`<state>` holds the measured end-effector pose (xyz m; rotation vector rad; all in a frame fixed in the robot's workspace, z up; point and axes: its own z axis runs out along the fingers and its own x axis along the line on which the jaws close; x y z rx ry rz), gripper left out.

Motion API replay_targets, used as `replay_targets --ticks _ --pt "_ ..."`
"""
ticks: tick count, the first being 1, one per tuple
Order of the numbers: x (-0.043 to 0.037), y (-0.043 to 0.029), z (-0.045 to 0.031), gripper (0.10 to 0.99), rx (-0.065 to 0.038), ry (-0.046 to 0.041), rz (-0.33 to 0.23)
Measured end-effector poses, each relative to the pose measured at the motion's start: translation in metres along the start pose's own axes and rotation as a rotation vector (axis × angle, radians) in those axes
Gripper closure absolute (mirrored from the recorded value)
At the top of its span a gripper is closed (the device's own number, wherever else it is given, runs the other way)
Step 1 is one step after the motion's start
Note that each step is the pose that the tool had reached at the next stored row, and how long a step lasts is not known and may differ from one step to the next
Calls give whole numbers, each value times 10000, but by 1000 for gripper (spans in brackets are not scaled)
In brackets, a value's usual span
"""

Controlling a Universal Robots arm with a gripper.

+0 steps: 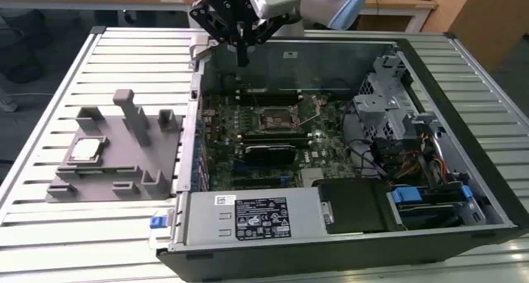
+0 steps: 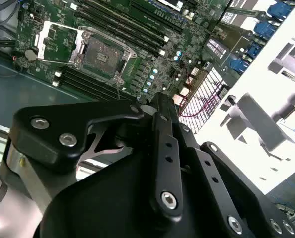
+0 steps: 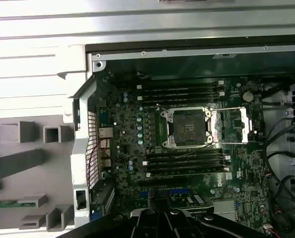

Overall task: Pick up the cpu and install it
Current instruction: 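Reach for the cpu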

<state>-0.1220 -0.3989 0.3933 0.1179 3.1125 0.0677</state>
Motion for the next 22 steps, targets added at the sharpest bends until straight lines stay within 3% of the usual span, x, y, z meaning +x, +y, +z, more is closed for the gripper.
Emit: replay_targets --ticks 11,22 --pt "36 -3 -1 980 0 -1 0" --pt "212 -16 1 980 1 1 0"
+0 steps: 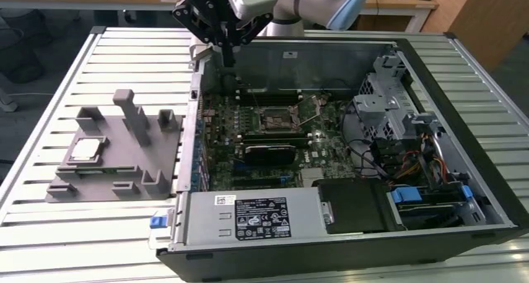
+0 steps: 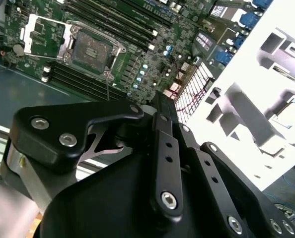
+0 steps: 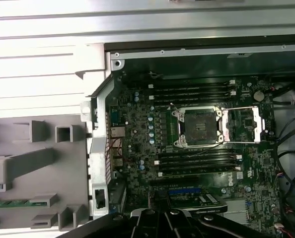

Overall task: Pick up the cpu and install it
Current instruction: 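Reach for the cpu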

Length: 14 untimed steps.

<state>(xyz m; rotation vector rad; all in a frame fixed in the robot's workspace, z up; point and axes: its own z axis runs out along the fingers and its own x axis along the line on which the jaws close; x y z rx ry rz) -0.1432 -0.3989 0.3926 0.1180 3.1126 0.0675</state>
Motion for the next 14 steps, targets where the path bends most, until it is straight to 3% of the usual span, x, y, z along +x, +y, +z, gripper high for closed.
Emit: replay_targets --ticks 14 --pt "144 -12 8 980 -1 -1 0"
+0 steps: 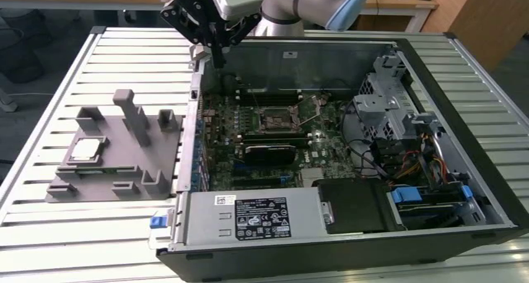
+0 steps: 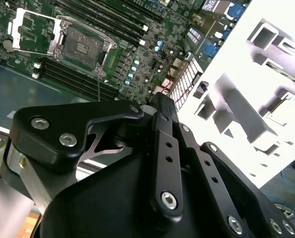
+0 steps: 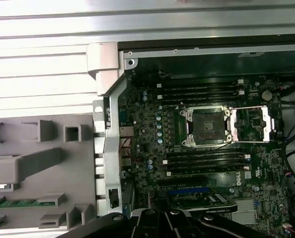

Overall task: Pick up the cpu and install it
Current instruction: 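Reach for the cpu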

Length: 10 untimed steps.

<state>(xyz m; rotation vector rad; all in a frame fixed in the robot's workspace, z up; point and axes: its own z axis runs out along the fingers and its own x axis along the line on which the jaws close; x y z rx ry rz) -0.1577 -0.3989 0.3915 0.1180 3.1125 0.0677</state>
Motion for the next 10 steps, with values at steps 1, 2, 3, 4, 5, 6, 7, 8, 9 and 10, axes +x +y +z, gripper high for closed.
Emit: replay_targets --ticks 1,2,3,4,5,6,7,8,9,10 --pt "9 -1 1 980 0 0 0" --pt "18 -1 1 980 0 0 -1" --pt "27 -2 1 980 0 0 -1" --pt "36 -3 2 980 1 1 0" --pt "48 -4 2 980 1 0 0" --pt "59 -5 3 980 1 1 -1" --pt "71 -6 4 980 0 0 0" --pt "83 -7 4 980 0 0 0" --pt "96 -7 4 980 0 0 1" --pt "107 -8 4 980 0 0 1"
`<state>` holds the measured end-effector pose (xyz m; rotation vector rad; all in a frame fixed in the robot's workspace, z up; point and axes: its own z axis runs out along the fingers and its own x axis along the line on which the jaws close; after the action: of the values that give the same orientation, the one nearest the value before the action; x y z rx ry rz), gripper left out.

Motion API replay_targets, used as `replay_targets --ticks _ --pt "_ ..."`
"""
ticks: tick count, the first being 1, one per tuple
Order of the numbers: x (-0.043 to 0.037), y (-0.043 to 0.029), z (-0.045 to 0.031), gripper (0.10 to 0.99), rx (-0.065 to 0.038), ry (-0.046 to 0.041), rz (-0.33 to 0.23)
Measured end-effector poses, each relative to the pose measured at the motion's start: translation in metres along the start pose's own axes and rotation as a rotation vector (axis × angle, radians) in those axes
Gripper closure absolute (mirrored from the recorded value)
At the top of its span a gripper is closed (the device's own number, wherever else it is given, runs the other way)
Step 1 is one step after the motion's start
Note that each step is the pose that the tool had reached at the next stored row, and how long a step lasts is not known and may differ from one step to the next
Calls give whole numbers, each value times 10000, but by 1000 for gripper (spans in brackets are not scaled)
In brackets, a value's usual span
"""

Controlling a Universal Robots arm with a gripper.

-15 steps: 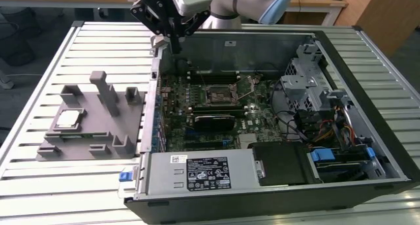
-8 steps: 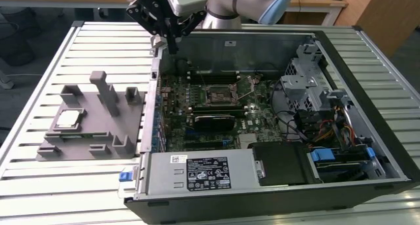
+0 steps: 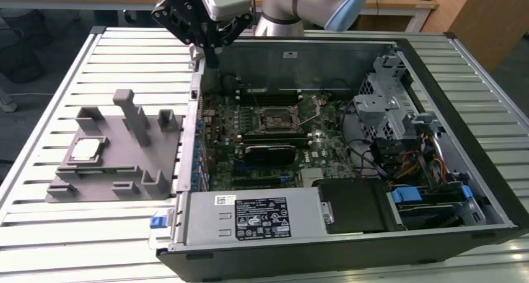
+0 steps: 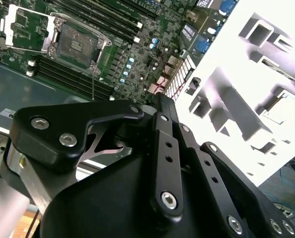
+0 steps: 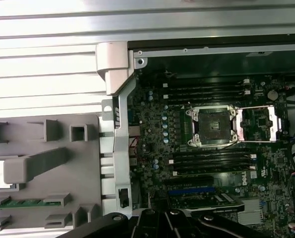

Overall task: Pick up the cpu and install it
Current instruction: 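Reach for the cpu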

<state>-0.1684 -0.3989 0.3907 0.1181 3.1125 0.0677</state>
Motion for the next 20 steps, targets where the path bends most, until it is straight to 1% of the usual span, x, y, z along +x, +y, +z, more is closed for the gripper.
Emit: replay_targets --ticks 20 --pt "231 -18 12 980 1 6 0"
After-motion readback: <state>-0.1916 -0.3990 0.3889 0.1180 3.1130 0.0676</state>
